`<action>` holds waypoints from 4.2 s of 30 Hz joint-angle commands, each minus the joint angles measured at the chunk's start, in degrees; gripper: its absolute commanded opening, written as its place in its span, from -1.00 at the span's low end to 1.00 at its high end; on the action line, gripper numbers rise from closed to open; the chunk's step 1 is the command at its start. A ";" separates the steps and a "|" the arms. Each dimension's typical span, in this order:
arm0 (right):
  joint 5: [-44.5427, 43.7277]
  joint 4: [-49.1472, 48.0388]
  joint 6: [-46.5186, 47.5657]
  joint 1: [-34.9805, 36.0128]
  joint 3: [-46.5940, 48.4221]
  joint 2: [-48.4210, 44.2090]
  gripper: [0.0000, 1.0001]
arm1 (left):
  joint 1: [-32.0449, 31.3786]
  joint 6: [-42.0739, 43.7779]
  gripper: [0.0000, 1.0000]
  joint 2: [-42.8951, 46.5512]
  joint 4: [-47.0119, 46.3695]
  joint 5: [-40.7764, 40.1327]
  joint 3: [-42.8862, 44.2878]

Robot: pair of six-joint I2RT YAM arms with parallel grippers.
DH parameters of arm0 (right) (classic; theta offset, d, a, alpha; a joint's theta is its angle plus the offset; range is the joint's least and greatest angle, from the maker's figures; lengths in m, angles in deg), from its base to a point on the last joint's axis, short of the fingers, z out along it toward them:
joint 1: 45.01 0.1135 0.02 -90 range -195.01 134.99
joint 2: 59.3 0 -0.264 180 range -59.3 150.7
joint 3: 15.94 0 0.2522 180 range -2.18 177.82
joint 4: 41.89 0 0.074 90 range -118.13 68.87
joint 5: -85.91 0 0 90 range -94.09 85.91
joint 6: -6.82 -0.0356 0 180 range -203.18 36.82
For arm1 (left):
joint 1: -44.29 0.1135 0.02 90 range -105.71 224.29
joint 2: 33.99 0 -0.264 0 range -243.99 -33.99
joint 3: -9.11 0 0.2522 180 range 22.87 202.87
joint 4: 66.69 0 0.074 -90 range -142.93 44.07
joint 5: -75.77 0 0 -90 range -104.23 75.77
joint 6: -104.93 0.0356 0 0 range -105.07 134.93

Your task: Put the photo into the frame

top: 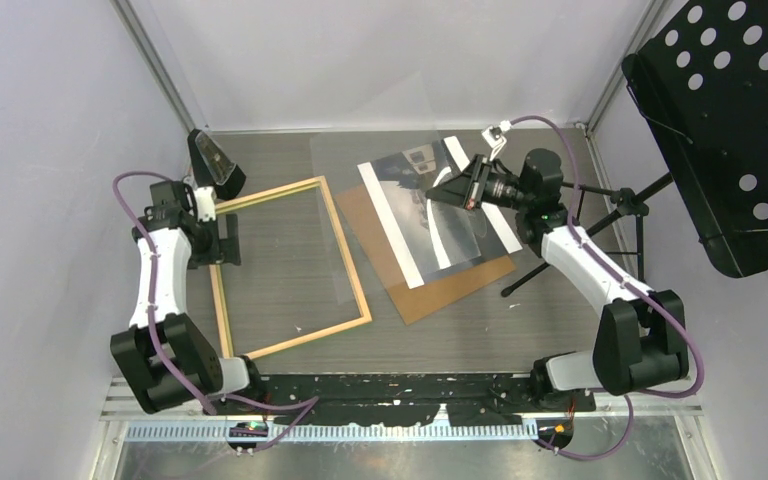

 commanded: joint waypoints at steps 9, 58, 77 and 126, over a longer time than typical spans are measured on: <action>-2.45 -20.18 -5.96 5.04 -7.22 -2.80 -0.89 | 2.77 2.13 0.77 -11.62 1.05 0.07 2.13; -3.32 -15.80 0.86 4.57 -9.66 -5.71 -0.89 | -2.00 -2.75 -1.00 -22.71 -2.86 7.73 0.09; -3.66 -14.48 2.28 3.38 -9.69 -6.29 -0.89 | -2.31 -2.40 0.20 -12.32 -1.02 -2.44 0.94; -0.93 -22.02 -4.46 1.89 -11.68 -5.40 -0.89 | 2.93 -0.92 -1.00 -24.48 -0.39 -3.05 1.64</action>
